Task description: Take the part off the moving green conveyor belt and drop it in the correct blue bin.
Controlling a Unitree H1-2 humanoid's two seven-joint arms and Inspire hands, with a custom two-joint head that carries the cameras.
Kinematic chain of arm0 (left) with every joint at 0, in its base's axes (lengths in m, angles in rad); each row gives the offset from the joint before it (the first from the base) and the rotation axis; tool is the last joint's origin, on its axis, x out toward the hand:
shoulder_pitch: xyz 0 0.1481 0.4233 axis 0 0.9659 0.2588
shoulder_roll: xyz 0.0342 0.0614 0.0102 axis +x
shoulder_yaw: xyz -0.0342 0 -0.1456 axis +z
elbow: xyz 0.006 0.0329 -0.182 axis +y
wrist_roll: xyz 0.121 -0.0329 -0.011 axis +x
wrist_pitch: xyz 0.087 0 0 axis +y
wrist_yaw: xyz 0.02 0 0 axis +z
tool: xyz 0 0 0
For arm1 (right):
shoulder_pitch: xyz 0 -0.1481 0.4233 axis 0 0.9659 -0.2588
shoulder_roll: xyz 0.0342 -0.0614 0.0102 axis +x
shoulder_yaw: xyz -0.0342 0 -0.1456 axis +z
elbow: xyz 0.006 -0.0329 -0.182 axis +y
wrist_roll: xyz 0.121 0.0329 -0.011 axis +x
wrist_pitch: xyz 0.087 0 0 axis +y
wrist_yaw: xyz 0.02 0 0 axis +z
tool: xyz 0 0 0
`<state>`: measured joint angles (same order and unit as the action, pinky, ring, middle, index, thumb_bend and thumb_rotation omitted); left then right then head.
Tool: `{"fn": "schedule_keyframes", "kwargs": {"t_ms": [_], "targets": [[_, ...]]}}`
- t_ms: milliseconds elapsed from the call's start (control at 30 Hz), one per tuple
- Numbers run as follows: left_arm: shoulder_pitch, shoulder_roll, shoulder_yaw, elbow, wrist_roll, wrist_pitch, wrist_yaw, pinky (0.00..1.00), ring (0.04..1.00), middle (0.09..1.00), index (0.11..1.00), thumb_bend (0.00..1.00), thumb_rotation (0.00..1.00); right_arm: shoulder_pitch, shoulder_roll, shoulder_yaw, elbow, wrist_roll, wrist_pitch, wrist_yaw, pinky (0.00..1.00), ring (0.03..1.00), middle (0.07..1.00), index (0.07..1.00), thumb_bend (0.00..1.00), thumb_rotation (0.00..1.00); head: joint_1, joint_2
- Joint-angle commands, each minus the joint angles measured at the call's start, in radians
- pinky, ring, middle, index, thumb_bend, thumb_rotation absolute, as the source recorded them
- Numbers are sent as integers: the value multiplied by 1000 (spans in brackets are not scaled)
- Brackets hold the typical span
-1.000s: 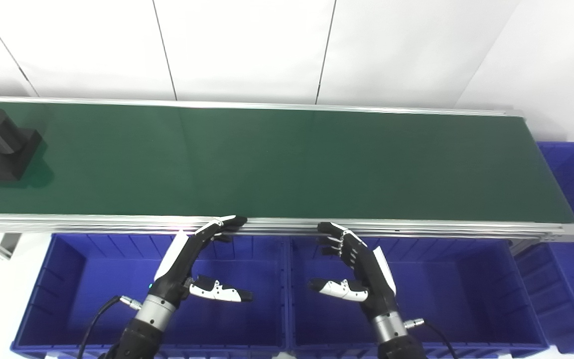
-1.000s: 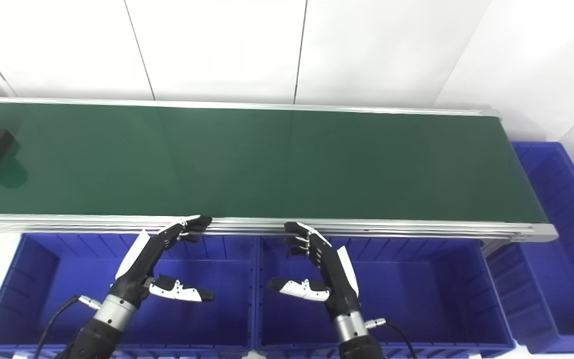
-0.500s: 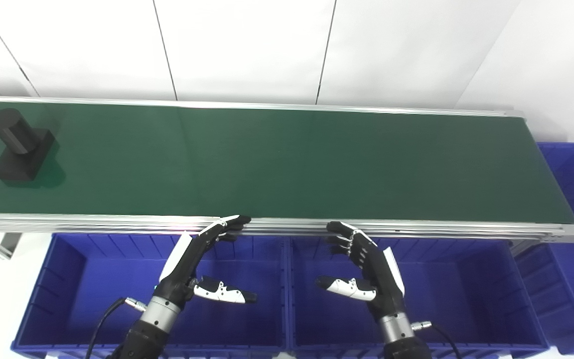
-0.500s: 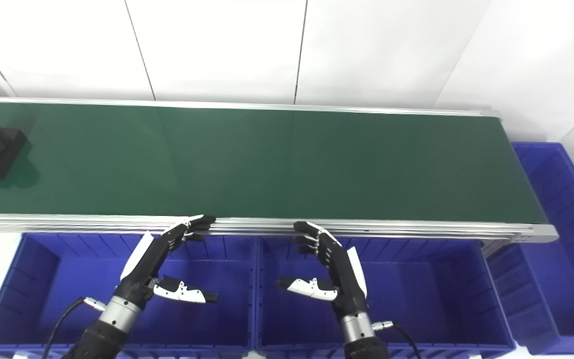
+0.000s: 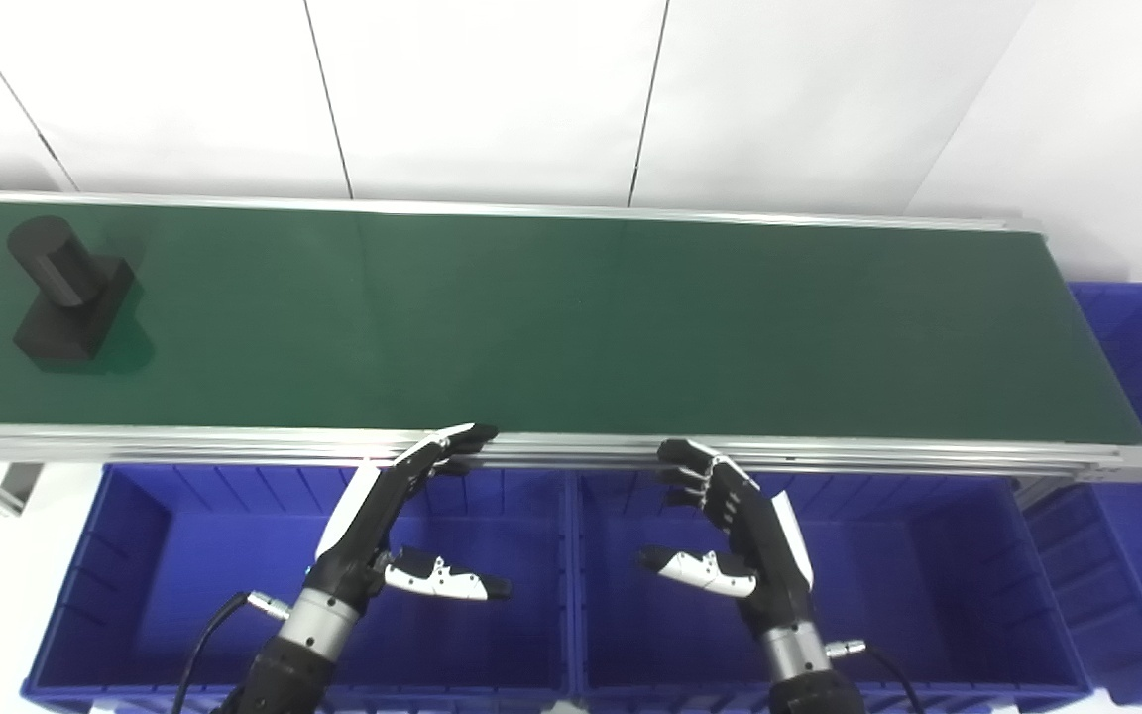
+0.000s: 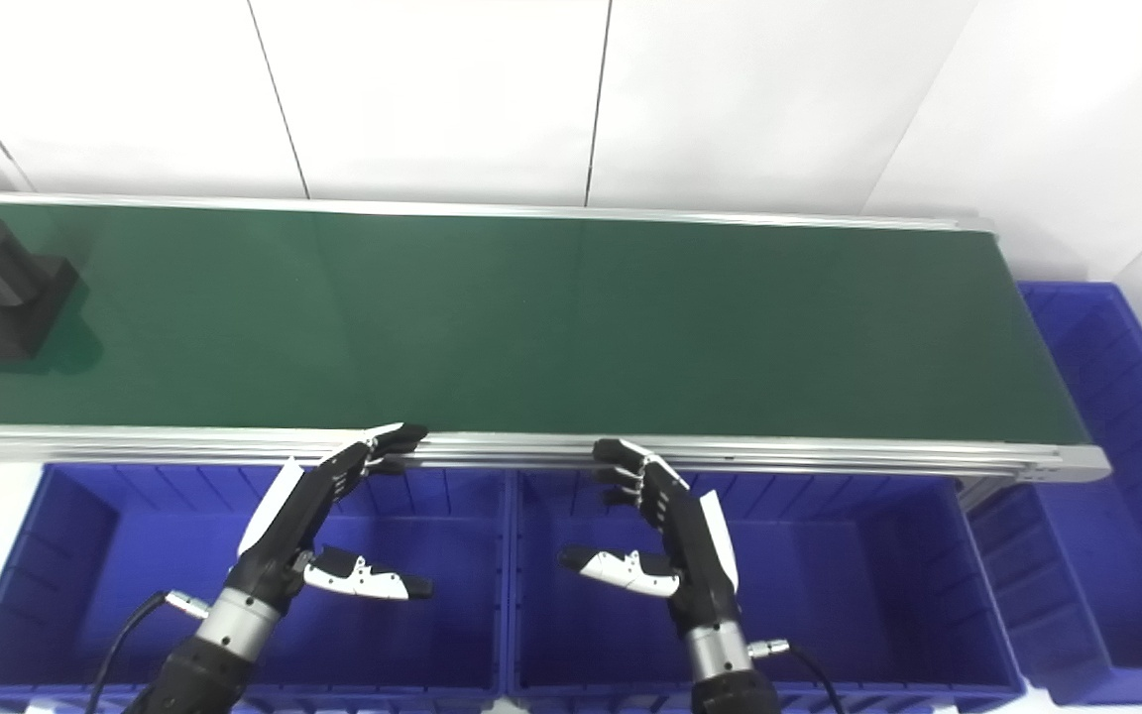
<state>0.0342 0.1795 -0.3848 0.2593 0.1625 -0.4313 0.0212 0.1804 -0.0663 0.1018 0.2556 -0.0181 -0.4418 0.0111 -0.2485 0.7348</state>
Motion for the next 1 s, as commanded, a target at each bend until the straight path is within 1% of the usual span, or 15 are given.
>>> {"fn": "schedule_keyframes", "kwargs": {"t_ms": [0,167,200,233,333,367,400,433,467,533,567,600,633,767,967], "targets": [[-9,-8,5,-23,-17,-38,-4,752,826,834,793,990,102,-5,2,-2,-14,12,-28,16,673,743,795,755,990,342,5,-4],[-13,-15,-3,0,-6,-39,5,737,813,832,797,990,118,-7,0,-7,2,14,-28,23,669,743,802,754,993,342,49,-33],[-14,-18,-7,10,-2,-38,10,736,812,832,797,990,119,-7,-2,-10,10,18,-28,28,669,742,802,754,993,342,94,-62],[-15,-21,-10,19,-1,-39,12,736,810,833,795,993,122,-7,-4,-13,17,21,-28,32,667,742,804,754,988,337,100,-66],[-19,-32,-28,54,12,-38,32,745,814,835,795,1000,141,-9,-10,-31,51,36,-28,52,662,742,807,752,979,335,172,-125],[-20,-33,-36,63,17,-38,42,734,810,832,793,1000,140,-10,-10,-39,61,43,-28,62,659,737,804,749,980,327,176,-130],[-22,-36,-45,75,26,-38,55,730,809,832,792,1000,140,-11,-7,-53,76,58,-28,82,658,735,803,748,980,324,197,-155],[-24,-37,-52,82,31,-38,66,726,806,829,788,1000,142,-12,-5,-65,86,68,-28,98,662,734,802,746,980,313,197,-155],[-26,-39,-63,93,33,-39,79,724,804,827,784,1000,141,-14,-1,-80,99,79,-28,118,664,734,800,745,980,305,216,-179],[-35,-39,-86,115,42,-39,109,723,800,824,778,1000,135,-18,3,-105,122,87,-28,146,666,734,800,744,982,296,234,-205],[-39,-38,-97,125,47,-39,125,718,792,818,773,1000,149,-21,5,-116,131,86,-28,157,670,739,800,746,987,310,234,-205],[-47,-37,-114,140,61,-39,152,714,787,814,770,1000,154,-24,5,-126,142,82,-28,162,670,740,800,746,991,317,248,-226],[-54,-35,-129,151,71,-39,175,703,779,808,764,1000,161,-27,5,-134,150,79,-28,168,669,740,799,747,998,329,251,-229],[-87,-35,-187,207,79,-39,245,696,772,804,757,1000,147,-45,8,-172,193,82,-28,197,667,742,802,745,1000,331,289,-282],[-123,-37,-244,270,63,-39,309,671,754,785,740,1000,159,-72,22,-228,240,92,-28,250,650,734,795,731,1000,272,318,-328]]}}
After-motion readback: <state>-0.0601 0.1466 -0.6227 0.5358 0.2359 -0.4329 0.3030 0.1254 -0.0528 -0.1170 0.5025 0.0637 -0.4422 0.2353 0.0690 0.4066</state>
